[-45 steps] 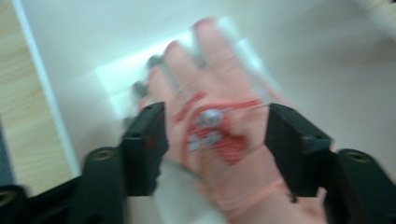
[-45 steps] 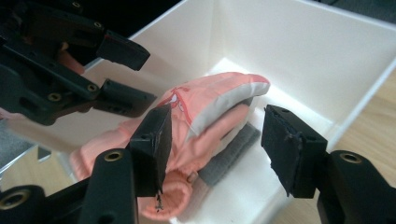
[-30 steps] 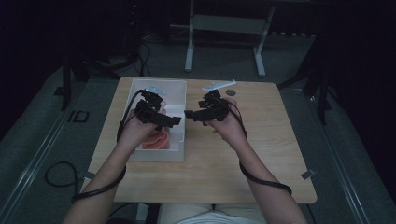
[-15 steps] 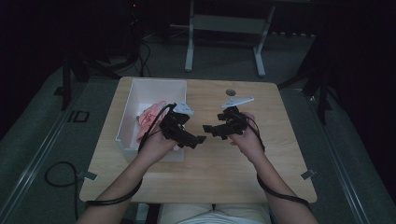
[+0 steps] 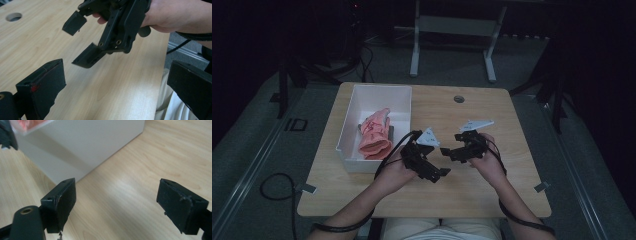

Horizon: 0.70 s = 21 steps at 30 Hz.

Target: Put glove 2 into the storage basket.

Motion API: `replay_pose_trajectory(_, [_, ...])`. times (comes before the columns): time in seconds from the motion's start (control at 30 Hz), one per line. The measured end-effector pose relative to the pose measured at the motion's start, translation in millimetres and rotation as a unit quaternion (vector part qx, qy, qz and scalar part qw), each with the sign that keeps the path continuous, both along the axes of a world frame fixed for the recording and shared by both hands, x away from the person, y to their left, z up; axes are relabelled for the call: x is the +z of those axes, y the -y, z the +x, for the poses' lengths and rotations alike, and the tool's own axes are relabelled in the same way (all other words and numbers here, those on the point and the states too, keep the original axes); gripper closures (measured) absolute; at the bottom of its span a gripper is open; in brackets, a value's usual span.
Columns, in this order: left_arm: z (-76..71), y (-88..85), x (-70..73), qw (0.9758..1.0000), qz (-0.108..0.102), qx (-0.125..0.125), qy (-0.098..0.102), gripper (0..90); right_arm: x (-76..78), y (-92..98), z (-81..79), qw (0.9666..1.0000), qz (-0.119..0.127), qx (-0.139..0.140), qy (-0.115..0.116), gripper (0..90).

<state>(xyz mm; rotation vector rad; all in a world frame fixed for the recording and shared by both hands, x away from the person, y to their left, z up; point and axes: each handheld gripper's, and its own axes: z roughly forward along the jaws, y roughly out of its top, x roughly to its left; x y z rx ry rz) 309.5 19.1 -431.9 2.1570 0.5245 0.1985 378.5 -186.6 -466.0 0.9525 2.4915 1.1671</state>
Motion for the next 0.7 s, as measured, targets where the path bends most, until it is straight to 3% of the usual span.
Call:
replay_pose_trajectory(0.17, [-8.3, 12.7, -15.2, 0.9994, 0.02, -0.028, -0.003, 1.2, -16.9, 6.1, -6.7, 0.9999, -0.008, 0.002, -0.007, 15.8])
replay_pose_trajectory(0.3, [-12.1, 19.4, -27.9, 0.9988, 0.02, -0.043, -0.012, 1.2, -28.7, 11.1, -10.1, 0.9998, -0.014, 0.0, -0.011, 15.8])
replay_pose_trajectory(0.4, [-18.8, 24.4, -39.0, 0.9988, 0.029, -0.035, 0.019, 1.3, -36.6, 15.8, -12.0, 0.9997, -0.019, -0.001, -0.012, 15.8])
replay_pose_trajectory(0.57, [-22.0, 25.8, -58.0, 0.9991, 0.015, -0.038, 0.012, 1.3, -48.3, 23.9, -15.6, 0.9995, -0.028, -0.001, -0.015, 15.9])
replay_pose_trajectory(0.7, [-20.9, 25.7, -69.1, 0.9991, 0.007, -0.04, -0.007, 1.3, -54.7, 30.7, -18.4, 0.9994, -0.03, -0.006, -0.017, 16.0])
